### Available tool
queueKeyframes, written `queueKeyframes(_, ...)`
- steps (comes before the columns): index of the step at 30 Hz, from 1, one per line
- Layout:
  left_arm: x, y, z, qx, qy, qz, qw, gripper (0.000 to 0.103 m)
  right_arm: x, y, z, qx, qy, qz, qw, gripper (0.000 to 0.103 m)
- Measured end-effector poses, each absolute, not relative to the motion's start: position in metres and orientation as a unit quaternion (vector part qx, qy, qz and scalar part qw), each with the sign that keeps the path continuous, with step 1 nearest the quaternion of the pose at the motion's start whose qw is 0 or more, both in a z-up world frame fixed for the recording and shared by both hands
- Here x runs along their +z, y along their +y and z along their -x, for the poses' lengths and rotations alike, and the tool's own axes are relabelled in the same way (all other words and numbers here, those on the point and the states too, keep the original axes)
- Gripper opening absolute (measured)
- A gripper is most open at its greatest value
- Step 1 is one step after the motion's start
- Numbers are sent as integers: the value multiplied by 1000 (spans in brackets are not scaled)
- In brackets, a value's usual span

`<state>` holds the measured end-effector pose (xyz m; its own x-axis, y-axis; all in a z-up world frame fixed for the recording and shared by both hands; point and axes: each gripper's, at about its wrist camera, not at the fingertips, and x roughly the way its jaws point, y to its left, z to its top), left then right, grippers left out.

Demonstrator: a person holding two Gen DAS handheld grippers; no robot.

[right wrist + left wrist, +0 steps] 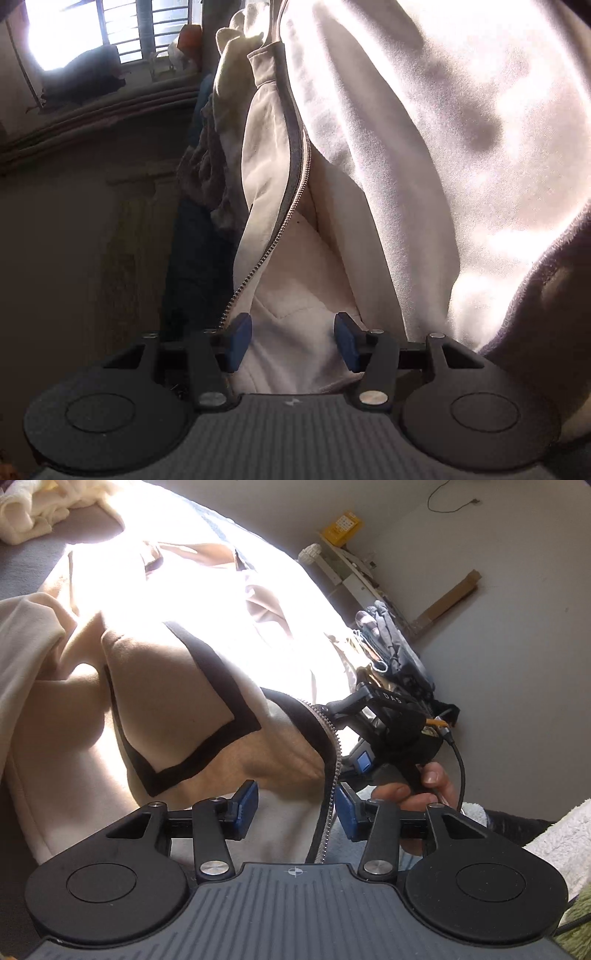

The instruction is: Fold clothes

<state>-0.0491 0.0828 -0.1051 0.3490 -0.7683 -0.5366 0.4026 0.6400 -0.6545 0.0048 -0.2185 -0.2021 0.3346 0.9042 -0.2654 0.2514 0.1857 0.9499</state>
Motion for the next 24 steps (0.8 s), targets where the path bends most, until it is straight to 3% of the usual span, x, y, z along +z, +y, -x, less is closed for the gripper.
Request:
queueKeyframes(7, -106, 187, 65, -105, 399, 150, 898, 56, -207, -224, 6, 273, 514, -570, 581, 53)
queueKeyframes(9, -114, 208, 63, -29, 401, 156, 902, 72, -207, -222, 6, 269, 516, -566, 583, 53)
queueKeyframes(11, -130, 226, 60, 20, 414, 204, 887, 80, -207, -220, 6, 266, 519, -562, 586, 53)
queueKeyframes(15, -167, 269, 47, 58, 428, 372, 821, 80, -205, -216, 6, 258, 524, -554, 594, 53)
queueKeyframes(18, -174, 273, 36, 67, 402, 420, 811, 80, -203, -214, 7, 254, 525, -551, 597, 53)
queueKeyframes(19, -175, 271, 30, 63, 393, 427, 811, 78, -203, -214, 8, 252, 525, -551, 598, 53)
queueKeyframes(21, -174, 265, 22, 57, 390, 430, 812, 56, -202, -214, 10, 249, 526, -550, 599, 53)
queueKeyframes(22, -174, 262, 19, 56, 390, 428, 813, 53, -202, -214, 10, 248, 526, -550, 600, 53)
queueKeyframes(24, -174, 256, 13, 58, 389, 420, 818, 25, -202, -212, 9, 246, 527, -549, 601, 53)
